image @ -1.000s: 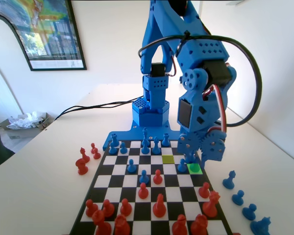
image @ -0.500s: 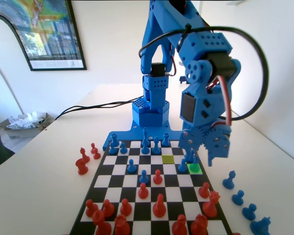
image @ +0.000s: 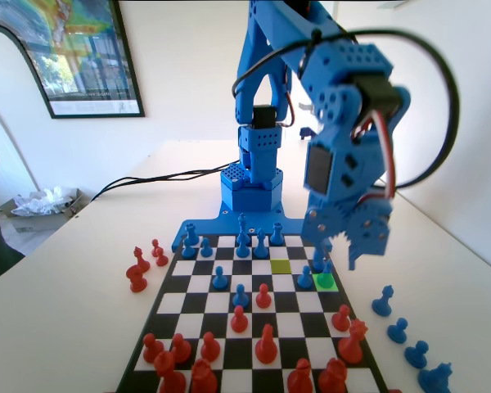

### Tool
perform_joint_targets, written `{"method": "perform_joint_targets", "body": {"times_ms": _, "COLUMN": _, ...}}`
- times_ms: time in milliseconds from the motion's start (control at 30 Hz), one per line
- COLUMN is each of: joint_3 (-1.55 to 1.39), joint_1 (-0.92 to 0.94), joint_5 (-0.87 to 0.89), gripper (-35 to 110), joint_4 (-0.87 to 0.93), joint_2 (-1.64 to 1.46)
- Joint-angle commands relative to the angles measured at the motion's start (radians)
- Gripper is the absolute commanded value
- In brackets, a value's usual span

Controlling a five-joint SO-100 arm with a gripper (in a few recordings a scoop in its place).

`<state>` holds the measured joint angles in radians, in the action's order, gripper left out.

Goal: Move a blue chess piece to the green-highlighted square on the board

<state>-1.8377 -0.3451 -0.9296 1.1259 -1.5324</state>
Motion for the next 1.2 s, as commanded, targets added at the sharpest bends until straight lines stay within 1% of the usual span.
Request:
{"method": "perform_joint_targets", "body": {"times_ms": 0, "joint_3": 0.112, "joint_1": 0.021, "joint_5": -0.084, "gripper": 1, "joint_4": 0.127, "joint_2": -0.192}}
{"method": "perform_joint_targets", "body": {"times_ms": 400, "joint_3": 0.278, "joint_1": 0.158, "joint_5": -0.532, "gripper": 1, "joint_4": 0.563, "joint_2": -0.615}}
{"method": "perform_joint_targets", "body": {"times_ms": 633, "joint_3": 0.278, "joint_1": 0.202, "joint_5": -0.690, "gripper": 1, "joint_4": 0.681, "joint_2": -0.825}}
{"method": "perform_joint_targets", "body": {"times_ms": 767, "joint_3": 0.187, "joint_1": 0.238, "joint_5": -0.765, "gripper": 1, "joint_4": 0.706, "joint_2": -0.957}}
{"method": "perform_joint_targets", "body": {"times_ms": 867, "joint_3": 0.064, "joint_1": 0.278, "joint_5": -0.825, "gripper": 1, "joint_4": 0.686, "joint_2": -1.065}}
{"method": "perform_joint_targets", "body": {"times_ms": 933, "joint_3": -0.026, "joint_1": 0.299, "joint_5": -0.836, "gripper": 1, "joint_4": 0.650, "joint_2": -1.132}}
{"method": "perform_joint_targets", "body": {"times_ms": 1167, "joint_3": -0.209, "joint_1": 0.316, "joint_5": -0.862, "gripper": 1, "joint_4": 0.588, "joint_2": -1.315}}
